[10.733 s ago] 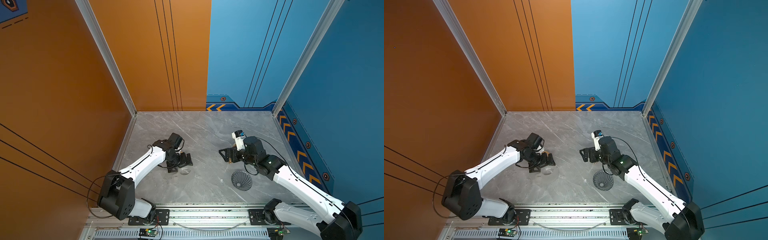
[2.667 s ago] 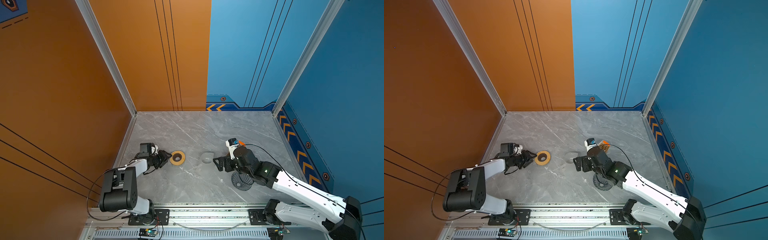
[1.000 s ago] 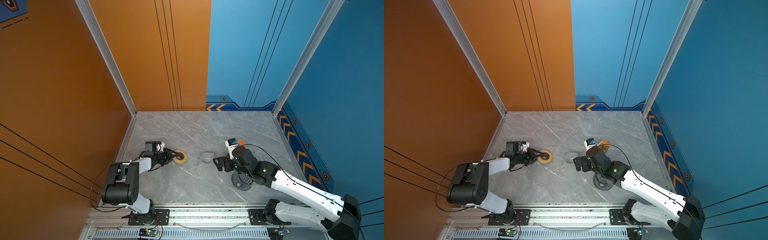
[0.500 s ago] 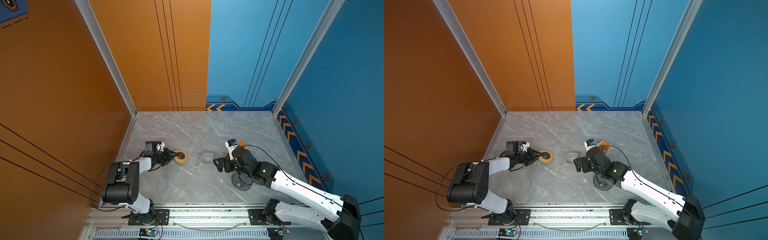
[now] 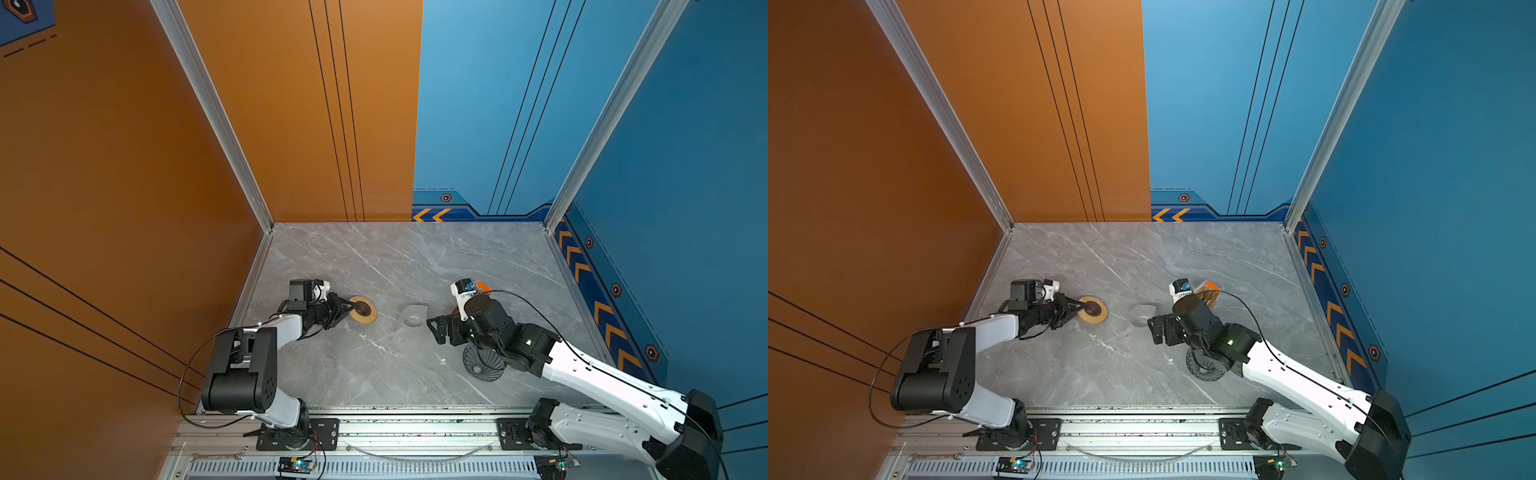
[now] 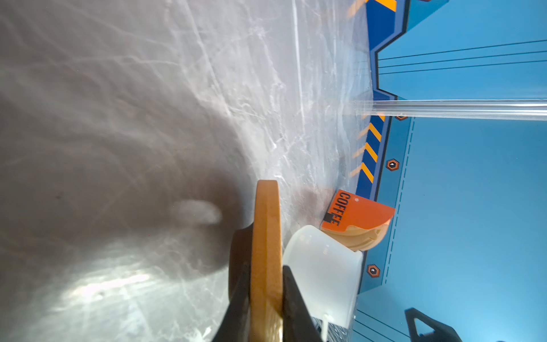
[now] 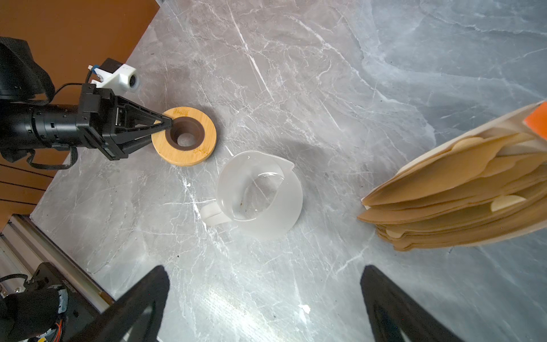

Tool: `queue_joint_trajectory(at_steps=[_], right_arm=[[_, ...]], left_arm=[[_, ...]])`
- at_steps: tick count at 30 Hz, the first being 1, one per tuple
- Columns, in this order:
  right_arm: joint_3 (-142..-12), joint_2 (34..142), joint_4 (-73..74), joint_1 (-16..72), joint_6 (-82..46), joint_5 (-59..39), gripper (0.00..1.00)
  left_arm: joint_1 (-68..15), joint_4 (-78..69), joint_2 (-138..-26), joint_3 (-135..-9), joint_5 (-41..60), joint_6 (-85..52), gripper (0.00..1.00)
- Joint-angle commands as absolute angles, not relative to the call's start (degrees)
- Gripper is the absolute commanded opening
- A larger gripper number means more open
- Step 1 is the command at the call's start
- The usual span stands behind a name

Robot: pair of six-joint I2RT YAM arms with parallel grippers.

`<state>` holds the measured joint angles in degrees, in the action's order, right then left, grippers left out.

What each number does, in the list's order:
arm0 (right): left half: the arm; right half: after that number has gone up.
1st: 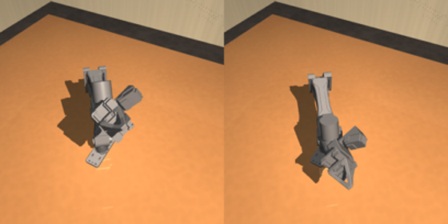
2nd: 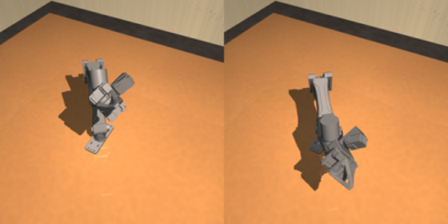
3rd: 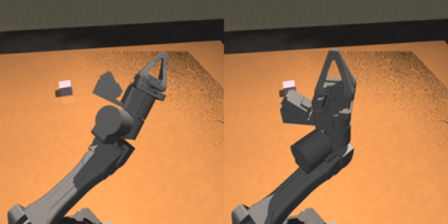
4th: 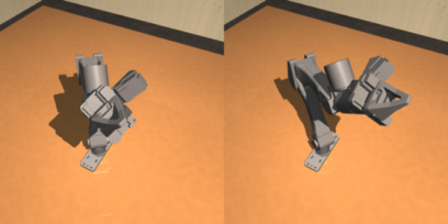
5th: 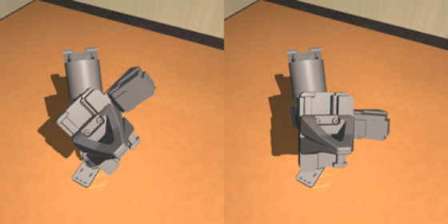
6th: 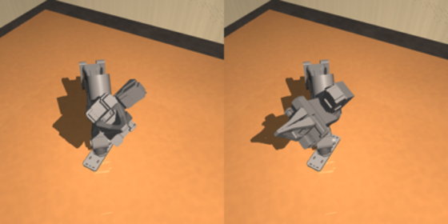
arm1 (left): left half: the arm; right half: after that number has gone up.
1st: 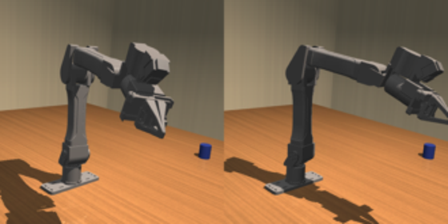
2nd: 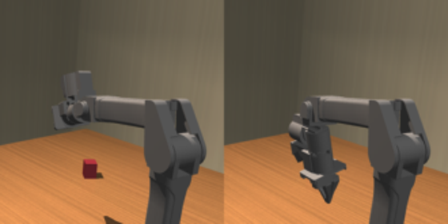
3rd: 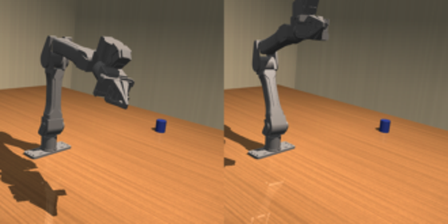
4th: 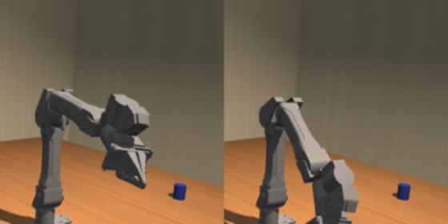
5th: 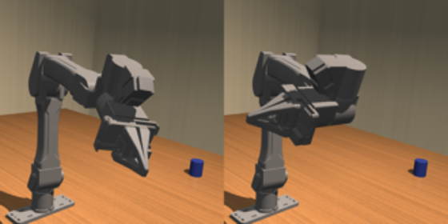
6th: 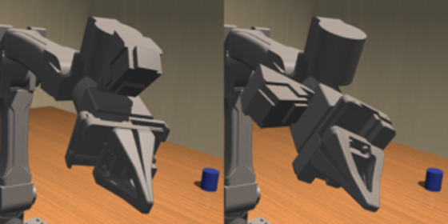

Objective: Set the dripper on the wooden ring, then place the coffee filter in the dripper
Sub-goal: 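Lift the bamboo base with the left gripper and carry it over the pitcher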

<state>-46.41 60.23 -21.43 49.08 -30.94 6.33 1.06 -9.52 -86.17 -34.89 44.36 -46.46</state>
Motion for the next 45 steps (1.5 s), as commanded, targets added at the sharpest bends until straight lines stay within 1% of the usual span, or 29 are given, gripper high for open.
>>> queue_joint_trajectory(at_steps=[1,12,17,21,28,34,39,45], right_arm=[[-45.79,59.08,-21.62,48.69,-30.76,7.96,1.00],[-47.97,59.28,-22.67,48.43,-30.16,5.15,1.00],[-49.15,59.68,-23.12,48.51,-30.17,5.88,1.00],[-47.41,58.18,-20.08,48.69,-28.19,5.13,0.99],[-43.43,54.23,-15.24,48.82,-29.47,8.13,1.00],[-40.88,53.96,-13.02,48.91,-31.89,6.61,1.00],[-40.32,53.93,-13.85,49.39,-32.49,7.31,1.00],[-39.47,53.27,-13.43,49.37,-33.46,6.96,1.00]], left_arm=[[0.03,-9.41,-83.00,-37.98,48.67,-47.28,0.12],[-5.35,-8.90,-81.21,-43.15,57.78,-47.90,0.13],[-8.72,-7.25,-80.63,-45.94,57.18,-47.12,0.13],[-12.09,-6.81,-80.24,-45.90,55.20,-45.77,0.14],[-16.15,-12.47,-79.88,-43.96,52.76,-47.90,0.14],[-19.68,-19.83,-82.15,-43.79,54.15,-53.40,0.14],[-20.39,-25.77,-83.50,-43.30,54.70,-57.27,0.14],[-20.93,-27.68,-86.17,-43.70,55.73,-59.23,0.14]])
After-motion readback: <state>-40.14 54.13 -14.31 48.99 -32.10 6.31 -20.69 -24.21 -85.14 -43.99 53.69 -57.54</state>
